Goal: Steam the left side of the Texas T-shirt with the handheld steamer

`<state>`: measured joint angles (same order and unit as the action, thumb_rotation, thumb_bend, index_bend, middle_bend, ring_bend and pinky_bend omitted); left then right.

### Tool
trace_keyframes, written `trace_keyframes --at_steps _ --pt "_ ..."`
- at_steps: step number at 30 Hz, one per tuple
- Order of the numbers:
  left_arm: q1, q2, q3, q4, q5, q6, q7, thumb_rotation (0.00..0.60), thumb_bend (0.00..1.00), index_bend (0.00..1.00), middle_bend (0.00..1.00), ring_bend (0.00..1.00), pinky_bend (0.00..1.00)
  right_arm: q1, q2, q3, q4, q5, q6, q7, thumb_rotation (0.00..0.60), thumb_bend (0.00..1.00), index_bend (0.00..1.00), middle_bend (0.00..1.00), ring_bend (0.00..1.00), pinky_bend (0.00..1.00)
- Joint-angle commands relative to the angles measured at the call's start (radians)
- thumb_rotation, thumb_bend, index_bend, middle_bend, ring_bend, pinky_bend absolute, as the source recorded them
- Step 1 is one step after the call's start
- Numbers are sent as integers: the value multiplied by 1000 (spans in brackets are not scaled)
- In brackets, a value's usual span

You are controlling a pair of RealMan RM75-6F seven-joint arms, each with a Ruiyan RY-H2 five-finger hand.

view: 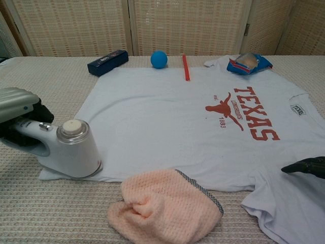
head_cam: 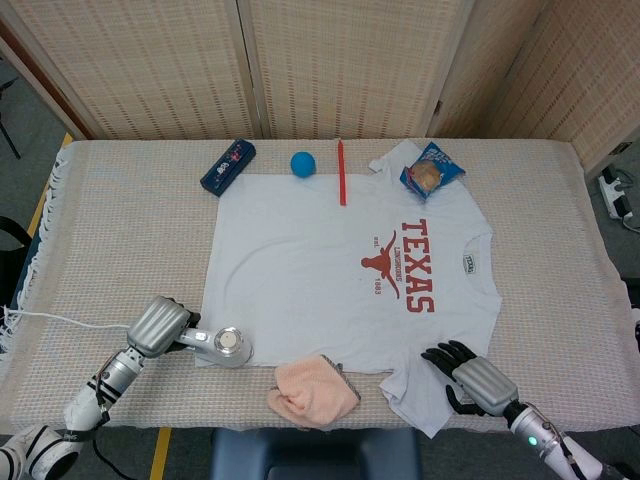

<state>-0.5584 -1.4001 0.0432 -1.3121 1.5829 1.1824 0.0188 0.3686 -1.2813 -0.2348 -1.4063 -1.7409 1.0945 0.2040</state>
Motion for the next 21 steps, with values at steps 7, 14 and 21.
trace_keyframes --at_steps 7,14,21 --pt "-9 -10 -155 66 -187 -21 -69 600 315 812 880 758 728 -37 74 32 -58 4 119 -41 391 764 0 57 0 0" --pt "-25 -125 -222 326 -332 -115 -81 600 315 806 875 755 728 -65 119 50 -93 15 175 -68 387 764 0 58 0 0" --pt "-44 -211 -254 502 -389 -183 -92 600 314 803 870 752 728 -70 118 54 -96 12 171 -71 385 764 0 58 0 0"
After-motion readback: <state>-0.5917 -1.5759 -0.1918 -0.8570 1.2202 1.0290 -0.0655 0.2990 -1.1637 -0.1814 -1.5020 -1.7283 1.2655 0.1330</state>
